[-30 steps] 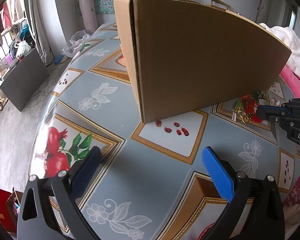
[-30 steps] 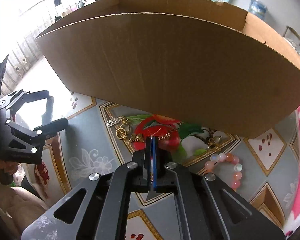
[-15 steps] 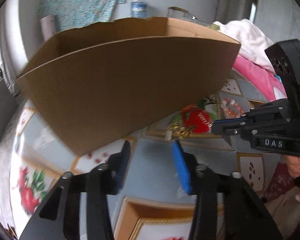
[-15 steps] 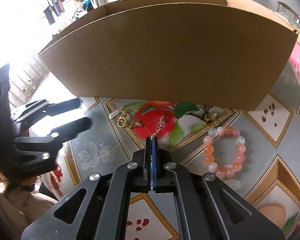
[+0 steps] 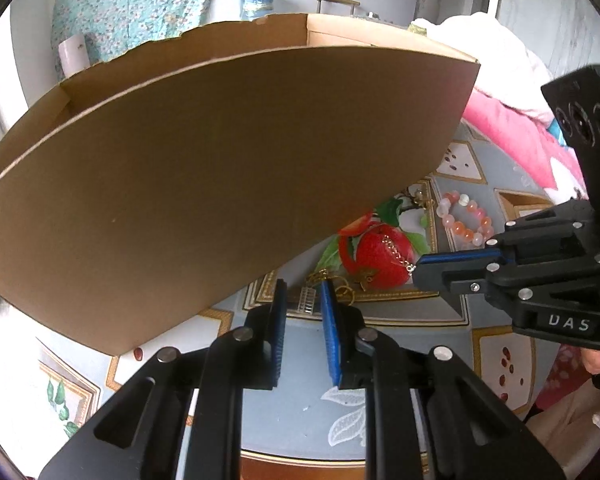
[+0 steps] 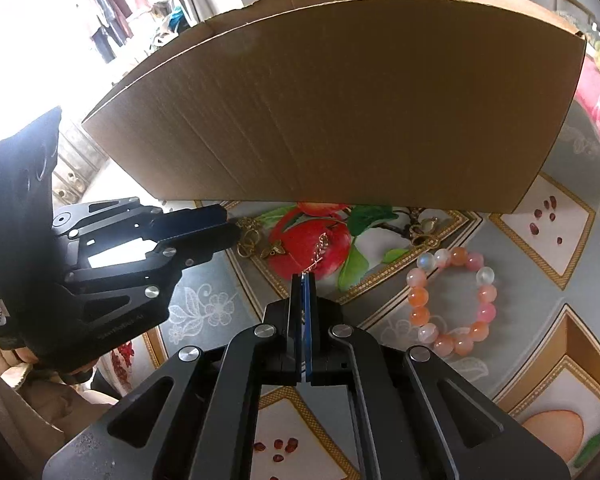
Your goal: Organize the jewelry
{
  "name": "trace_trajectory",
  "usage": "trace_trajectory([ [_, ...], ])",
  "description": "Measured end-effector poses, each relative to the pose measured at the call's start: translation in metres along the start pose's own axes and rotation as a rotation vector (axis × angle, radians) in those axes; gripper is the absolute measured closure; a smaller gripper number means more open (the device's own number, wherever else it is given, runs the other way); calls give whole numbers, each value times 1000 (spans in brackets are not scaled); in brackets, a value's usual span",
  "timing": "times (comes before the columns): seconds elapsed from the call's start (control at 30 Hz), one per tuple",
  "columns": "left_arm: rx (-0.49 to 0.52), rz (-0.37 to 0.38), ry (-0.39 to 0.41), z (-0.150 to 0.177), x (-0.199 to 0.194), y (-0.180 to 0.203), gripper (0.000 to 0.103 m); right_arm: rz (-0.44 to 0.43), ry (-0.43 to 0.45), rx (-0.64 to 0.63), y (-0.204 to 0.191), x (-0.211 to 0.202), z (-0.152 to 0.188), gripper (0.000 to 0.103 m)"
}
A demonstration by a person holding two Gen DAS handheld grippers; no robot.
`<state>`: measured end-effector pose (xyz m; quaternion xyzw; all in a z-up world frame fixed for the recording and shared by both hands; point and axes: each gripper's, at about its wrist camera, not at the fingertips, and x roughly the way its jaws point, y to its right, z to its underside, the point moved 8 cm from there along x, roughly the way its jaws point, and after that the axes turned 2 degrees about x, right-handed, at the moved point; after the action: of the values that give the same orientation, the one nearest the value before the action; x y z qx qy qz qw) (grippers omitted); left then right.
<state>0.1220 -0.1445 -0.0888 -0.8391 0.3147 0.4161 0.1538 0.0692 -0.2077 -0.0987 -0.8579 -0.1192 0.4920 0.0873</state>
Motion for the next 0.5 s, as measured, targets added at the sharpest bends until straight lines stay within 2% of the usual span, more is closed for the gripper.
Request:
trace_trajectory([
  [0.13,32,-35,-6,0,1,4,87,-5,5,-2,3,-2,0,103],
  [0.33,68,-48,-14,0,3,12,98,-5,10,-7,2,-4,2,103],
  [0.5,61,-39,-10,1,2,13,99,-5,17,-5,1,0,4,103],
])
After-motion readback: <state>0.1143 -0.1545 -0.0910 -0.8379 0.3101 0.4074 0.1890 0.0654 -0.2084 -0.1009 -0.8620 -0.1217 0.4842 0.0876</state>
